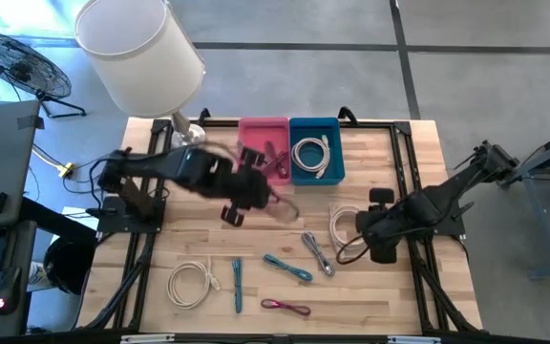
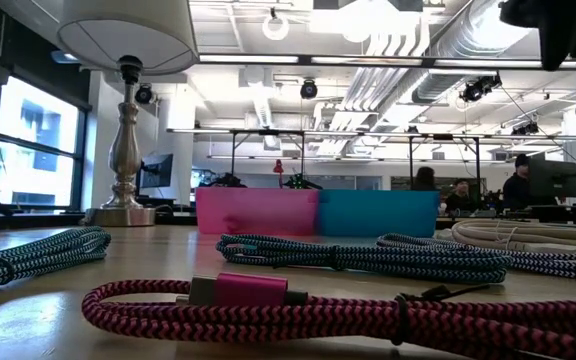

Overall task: Pick & Place USB Port
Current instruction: Put the top white HDMI cable into the blue bin

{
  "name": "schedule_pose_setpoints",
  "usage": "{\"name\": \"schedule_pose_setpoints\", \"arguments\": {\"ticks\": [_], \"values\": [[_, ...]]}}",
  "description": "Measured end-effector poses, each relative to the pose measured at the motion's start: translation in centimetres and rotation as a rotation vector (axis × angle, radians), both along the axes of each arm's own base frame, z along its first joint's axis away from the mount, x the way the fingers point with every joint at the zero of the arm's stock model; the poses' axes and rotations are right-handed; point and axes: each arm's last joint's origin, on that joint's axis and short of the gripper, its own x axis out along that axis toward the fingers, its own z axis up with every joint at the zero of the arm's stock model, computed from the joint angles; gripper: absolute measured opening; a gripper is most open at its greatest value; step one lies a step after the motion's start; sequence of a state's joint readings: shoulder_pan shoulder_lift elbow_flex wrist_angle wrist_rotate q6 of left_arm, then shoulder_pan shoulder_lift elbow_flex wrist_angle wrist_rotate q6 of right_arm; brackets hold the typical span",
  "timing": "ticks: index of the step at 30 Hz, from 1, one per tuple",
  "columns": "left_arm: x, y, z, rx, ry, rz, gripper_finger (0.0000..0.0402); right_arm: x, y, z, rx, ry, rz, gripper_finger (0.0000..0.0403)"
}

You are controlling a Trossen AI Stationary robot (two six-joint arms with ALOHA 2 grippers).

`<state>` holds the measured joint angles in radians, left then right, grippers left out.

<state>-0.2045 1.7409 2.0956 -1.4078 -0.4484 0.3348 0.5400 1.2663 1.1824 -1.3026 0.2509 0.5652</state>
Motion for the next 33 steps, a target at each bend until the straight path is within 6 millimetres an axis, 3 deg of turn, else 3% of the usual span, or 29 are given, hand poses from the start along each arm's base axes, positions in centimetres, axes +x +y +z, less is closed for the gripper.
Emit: {"name": "schedule_pose_setpoints", "arguments": {"ticks": [4,10,18,26,33], "values": [[-0.8,-2.3,0.0,0.071,-0.010,-0.002,0.0137,0.6,0.7,0.0,0.049,-0.048,0.047,0.0147],[-1.5,-4.2,-0.1,0.016,-0.041,0.043,0.0137,1.2,1.4,-1.0,0.048,-0.038,0.001,0.0187],[-2.8,-6.9,-0.5,-0.043,-0.059,0.102,0.0137,1.0,2.1,-7.0,0.127,0.036,0.034,0.0247],[-3.9,-9.2,-0.3,-0.032,-0.182,0.178,0.0137,0.4,1.8,-11.9,0.140,-0.005,0.135,0.0254],[-4.5,-10.4,-0.2,-0.073,-0.265,0.247,0.0137,-0.5,1.0,-14.1,0.052,-0.006,0.176,0.0254]]}}
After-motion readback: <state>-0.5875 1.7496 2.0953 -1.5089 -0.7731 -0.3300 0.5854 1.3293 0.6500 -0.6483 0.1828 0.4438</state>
